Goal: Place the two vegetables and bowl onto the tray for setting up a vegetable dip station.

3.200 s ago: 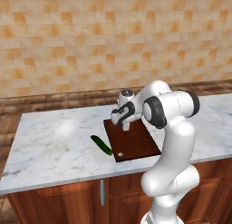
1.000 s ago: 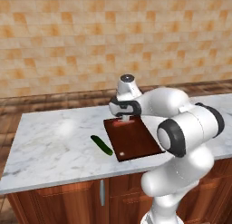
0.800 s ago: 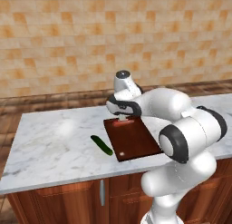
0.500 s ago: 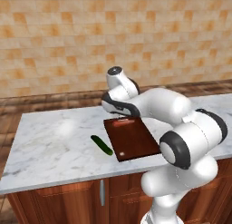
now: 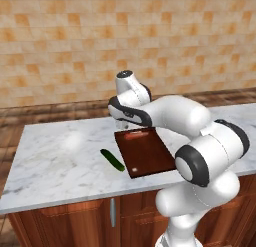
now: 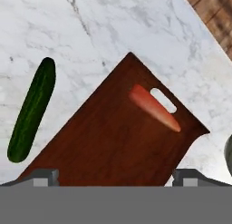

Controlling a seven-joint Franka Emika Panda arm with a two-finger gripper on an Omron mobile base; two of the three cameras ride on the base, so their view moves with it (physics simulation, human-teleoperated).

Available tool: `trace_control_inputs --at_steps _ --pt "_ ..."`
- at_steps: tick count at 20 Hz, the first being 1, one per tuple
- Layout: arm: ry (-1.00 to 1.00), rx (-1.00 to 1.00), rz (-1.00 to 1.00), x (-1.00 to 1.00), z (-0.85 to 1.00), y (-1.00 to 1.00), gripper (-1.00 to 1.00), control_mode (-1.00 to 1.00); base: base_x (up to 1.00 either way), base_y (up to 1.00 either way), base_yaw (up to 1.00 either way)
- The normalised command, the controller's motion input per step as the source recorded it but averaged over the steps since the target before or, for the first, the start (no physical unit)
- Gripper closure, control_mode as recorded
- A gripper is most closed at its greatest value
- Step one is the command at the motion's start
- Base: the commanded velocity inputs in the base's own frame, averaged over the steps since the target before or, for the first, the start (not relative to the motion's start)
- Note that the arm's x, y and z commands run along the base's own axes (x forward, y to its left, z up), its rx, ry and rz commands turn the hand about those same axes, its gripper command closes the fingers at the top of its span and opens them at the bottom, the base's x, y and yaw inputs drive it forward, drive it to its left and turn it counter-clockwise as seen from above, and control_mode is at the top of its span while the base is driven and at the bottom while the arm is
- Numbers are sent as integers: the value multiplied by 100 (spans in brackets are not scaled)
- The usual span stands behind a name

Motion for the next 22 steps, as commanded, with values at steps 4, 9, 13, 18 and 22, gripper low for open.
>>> trace_control_inputs --at_steps 4,9,13,18,22 --pt "2 5 -27 -2 0 16 -100 -100 0 0 0" --pt "0 2 -26 0 0 21 -100 -100 0 0 0" --pt "0 2 -24 0 0 16 -100 -100 0 0 0" --pt "3 7 -24 0 0 15 -100 -100 0 0 0" --pt "6 15 -24 0 0 11 -100 -100 0 0 0"
